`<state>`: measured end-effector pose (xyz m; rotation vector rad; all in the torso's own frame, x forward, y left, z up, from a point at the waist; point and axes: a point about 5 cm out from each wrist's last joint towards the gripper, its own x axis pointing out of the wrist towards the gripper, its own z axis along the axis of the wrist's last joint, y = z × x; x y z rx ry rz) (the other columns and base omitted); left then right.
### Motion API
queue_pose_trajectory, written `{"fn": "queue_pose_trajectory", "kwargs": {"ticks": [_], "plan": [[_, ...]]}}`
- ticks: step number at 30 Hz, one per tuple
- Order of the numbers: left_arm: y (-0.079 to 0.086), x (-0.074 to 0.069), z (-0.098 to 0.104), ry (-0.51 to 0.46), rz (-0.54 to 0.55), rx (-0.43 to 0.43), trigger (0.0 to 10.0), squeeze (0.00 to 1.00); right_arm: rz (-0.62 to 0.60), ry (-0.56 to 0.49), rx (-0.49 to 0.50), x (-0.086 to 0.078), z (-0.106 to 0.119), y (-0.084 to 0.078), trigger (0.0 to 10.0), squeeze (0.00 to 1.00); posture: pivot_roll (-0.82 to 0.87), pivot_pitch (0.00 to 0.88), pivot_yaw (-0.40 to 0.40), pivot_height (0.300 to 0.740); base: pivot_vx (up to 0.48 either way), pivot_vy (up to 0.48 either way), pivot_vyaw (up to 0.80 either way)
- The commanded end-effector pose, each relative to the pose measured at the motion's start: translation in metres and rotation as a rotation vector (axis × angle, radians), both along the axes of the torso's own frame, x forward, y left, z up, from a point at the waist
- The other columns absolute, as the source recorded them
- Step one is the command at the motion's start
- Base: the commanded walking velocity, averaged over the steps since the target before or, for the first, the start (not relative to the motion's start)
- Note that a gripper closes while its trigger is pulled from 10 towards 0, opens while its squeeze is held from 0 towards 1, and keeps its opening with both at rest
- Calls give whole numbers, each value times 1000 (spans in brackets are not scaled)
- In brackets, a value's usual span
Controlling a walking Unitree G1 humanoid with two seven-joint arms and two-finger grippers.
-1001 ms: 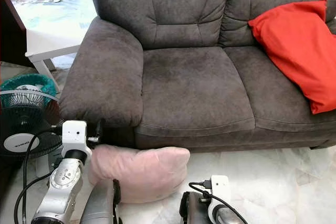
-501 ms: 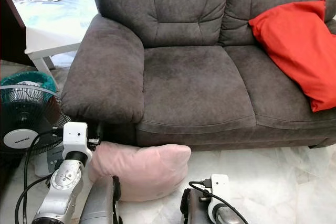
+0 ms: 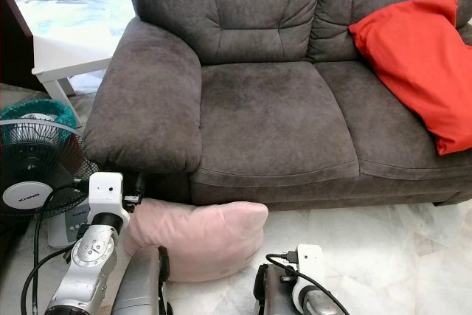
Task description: Move the pillow to the sofa from floor
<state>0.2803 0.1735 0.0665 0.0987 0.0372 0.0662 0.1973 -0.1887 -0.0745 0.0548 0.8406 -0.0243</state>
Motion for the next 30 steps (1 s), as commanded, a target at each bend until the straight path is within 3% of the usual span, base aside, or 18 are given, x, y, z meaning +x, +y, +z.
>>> {"fn": "queue_pose_trajectory", "kwargs": {"ticks": [1,5,10,18,23,30], "plan": [[1,-1,-12,86,18,-62,10000,0,-11,18,8,-4,-2,1,10000,0,195,60,-61,559,0,0,0],[13,-6,-35,252,113,-114,10000,0,-14,19,6,-4,-2,0,10000,0,193,60,-60,559,0,0,0],[21,-13,-52,331,164,-210,10000,0,-16,22,2,-4,-2,-1,10000,0,197,62,-65,559,0,0,0],[37,-9,-70,464,16,-7,10000,0,-21,20,-4,-4,-2,-2,10000,0,183,66,-70,559,0,0,0],[39,-4,-62,406,22,-5,10000,0,-24,17,-8,-4,-2,-3,10000,0,187,71,-73,559,0,0,0],[19,-3,-49,197,24,-21,10000,0,-23,10,-1,-4,-2,-3,10000,0,183,75,-72,559,0,0,0]]}}
